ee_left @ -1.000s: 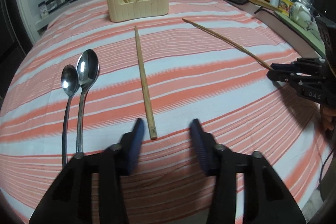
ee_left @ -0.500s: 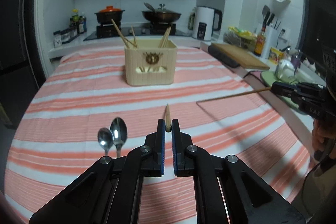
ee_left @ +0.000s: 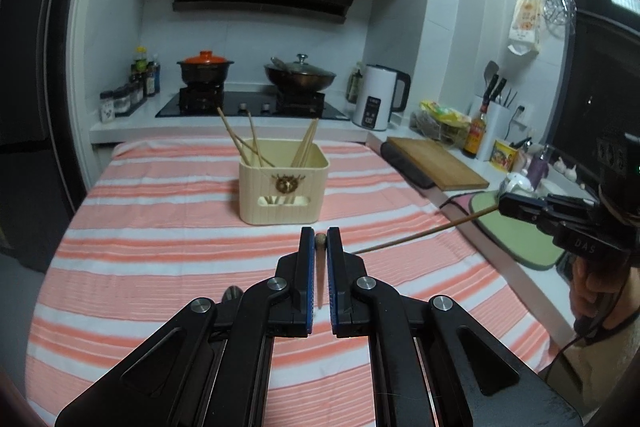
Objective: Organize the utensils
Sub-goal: 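Carry both held chopsticks over the cream box and lower them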
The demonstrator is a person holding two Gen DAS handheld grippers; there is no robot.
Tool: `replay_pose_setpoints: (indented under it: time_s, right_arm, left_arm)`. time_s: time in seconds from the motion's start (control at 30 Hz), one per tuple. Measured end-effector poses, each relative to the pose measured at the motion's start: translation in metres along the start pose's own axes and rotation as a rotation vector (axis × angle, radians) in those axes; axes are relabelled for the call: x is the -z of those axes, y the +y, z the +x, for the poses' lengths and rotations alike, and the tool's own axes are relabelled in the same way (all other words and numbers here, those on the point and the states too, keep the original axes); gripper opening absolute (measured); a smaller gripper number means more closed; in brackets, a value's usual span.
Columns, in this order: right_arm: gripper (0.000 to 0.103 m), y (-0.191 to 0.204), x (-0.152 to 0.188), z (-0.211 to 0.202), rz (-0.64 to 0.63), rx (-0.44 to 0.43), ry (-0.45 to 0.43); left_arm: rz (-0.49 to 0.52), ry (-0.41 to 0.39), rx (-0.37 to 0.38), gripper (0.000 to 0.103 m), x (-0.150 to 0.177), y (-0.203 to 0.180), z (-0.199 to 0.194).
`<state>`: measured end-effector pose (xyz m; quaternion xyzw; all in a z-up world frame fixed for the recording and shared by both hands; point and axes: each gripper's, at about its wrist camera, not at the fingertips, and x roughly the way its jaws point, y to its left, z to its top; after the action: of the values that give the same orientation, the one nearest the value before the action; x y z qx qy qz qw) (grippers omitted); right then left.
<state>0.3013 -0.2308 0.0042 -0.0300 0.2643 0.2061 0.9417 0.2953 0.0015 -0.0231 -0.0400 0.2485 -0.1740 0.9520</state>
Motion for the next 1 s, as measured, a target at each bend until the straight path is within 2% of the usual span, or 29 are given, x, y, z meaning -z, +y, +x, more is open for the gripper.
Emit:
replay_pose_setpoints:
  time_s: [0.33,0.63,0.83,0.93,1.0]
  right_arm:
    - [0.006,0.003,-0.025,0.001,0.0,-0.014,-0.022]
    - [0.006,-0.003,-0.083,0.017,-0.026,0.03,-0.126]
    - [0.006,-0.007,-0.137,0.056,-0.055,0.058,-0.184]
    - [0.006,-0.015,-0.155,0.093,-0.054,0.068,-0.151]
    - [0.006,-0.022,-0.163,0.124,-0.038,0.057,-0.09]
  left_arm:
    - [0.018,-0.033,0.017,0.004,-0.033,0.002,0.0]
    - [0.023,-0.128,-0.003,0.004,-0.108,0.018,0.004]
    - [0.027,-0.181,-0.079,0.004,-0.162,0.034,0.047]
    - [0.012,-0.156,-0.097,0.004,-0.176,0.046,0.083]
    - [0.004,-0.118,-0.103,0.004,-0.179,0.054,0.109]
